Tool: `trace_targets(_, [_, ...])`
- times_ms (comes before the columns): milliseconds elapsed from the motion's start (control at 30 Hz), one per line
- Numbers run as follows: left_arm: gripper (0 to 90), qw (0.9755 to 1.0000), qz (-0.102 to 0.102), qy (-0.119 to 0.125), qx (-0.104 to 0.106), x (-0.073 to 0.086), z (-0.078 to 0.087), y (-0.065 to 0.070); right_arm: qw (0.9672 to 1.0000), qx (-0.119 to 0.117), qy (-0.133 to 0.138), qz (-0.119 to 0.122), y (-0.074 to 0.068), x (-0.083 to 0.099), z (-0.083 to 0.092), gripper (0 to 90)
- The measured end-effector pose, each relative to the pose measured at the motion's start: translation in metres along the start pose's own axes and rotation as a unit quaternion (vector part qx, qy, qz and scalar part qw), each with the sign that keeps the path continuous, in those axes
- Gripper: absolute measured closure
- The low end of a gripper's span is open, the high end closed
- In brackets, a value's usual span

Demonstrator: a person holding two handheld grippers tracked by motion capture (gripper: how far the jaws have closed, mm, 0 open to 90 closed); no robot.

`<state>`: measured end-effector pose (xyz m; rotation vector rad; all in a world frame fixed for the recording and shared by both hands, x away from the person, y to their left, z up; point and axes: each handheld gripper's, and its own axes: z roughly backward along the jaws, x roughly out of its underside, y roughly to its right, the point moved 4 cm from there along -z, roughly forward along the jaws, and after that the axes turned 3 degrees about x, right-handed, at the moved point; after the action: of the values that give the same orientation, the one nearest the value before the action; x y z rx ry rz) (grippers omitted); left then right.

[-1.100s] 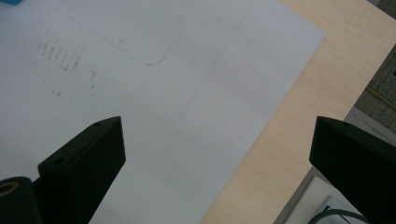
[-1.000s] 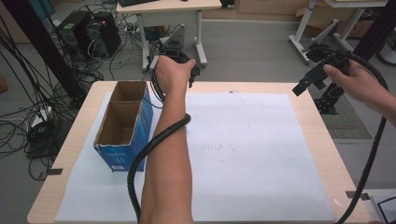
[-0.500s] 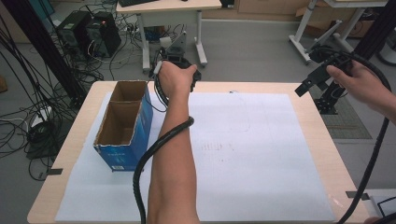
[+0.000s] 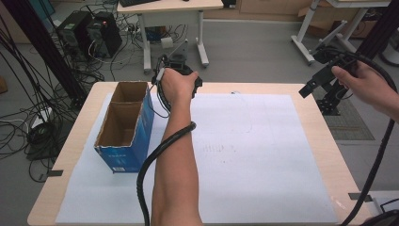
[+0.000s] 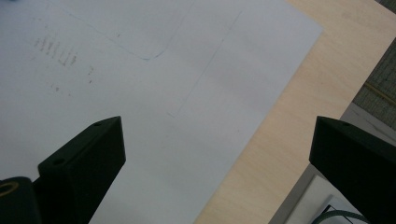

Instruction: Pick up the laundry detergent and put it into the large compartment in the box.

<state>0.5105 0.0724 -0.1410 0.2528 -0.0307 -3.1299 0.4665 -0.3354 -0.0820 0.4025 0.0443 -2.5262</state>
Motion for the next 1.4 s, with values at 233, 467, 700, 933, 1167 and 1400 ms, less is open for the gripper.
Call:
trace_targets(233, [8.3, 1.0, 0.003, -0.003, 0.004, 0.001, -0.006, -0.002, 1.0, 0.002, 0.001, 0.002, -0.002, 0.001, 0.001, 3.5])
trace_targets(467, [13.2, 0.9999, -0.004, -0.01, 0.0, 0.001, -0.011, 0.0, 1.0, 0.002, 0.002, 0.001, -0.002, 0.001, 0.002, 3.5])
trace_targets(700, [16.7, 0.9999, -0.007, -0.014, 0.002, 0.001, -0.016, 0.001, 1.0, 0.001, 0.003, 0.0, -0.001, 0.002, 0.003, 3.5])
trace_targets(933, [20.8, 0.9999, -0.009, -0.014, 0.002, 0.001, -0.018, 0.002, 1.0, 0.0, 0.003, -0.001, -0.001, 0.003, 0.002, 3.4])
trace_targets(1167, [22.9, 0.9998, -0.009, -0.019, 0.0, 0.002, -0.024, 0.001, 1.0, -0.001, 0.0, -0.003, -0.001, 0.002, 0.001, 3.4])
trace_targets(1400, [32.8, 0.9995, -0.018, -0.024, -0.004, 0.002, -0.027, 0.003, 1.0, -0.002, 0.002, -0.003, 0.0, 0.003, 0.001, 3.4])
